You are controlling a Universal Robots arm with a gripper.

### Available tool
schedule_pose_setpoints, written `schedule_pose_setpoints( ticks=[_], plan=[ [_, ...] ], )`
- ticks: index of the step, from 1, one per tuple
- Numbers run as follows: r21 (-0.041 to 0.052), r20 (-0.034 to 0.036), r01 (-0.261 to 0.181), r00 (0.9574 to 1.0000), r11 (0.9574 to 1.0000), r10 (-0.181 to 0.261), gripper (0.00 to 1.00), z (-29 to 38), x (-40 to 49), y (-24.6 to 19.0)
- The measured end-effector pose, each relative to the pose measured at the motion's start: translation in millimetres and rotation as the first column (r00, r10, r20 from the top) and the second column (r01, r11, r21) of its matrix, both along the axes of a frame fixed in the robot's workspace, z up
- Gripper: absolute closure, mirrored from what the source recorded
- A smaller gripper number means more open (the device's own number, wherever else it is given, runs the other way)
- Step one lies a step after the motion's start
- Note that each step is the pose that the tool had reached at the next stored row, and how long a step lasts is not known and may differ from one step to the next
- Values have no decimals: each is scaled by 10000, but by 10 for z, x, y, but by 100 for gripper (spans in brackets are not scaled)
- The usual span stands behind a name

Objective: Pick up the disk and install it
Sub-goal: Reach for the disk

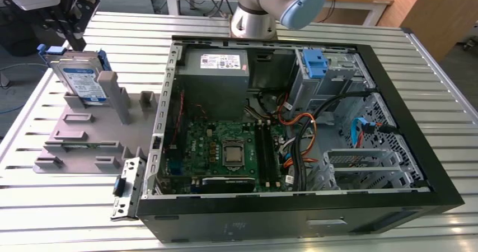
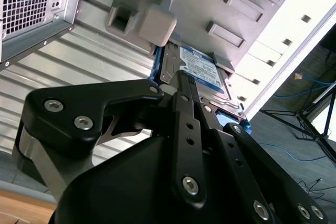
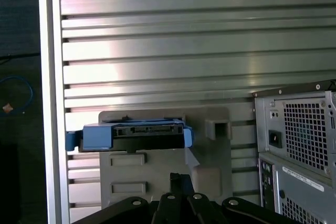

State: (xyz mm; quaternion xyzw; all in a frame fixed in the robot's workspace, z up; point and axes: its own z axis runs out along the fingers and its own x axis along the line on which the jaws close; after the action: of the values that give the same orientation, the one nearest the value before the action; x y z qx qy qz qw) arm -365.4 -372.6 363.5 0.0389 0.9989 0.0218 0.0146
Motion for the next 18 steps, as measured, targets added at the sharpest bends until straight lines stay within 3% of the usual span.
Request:
schedule_pose_setpoints(
  ticks=[11,18],
  plan=[
    [0,-1,2,10000,10000,-2,89,-6,-3,11],
    [1,0,1,10000,10000,-1,89,-30,-84,43]
  ],
)
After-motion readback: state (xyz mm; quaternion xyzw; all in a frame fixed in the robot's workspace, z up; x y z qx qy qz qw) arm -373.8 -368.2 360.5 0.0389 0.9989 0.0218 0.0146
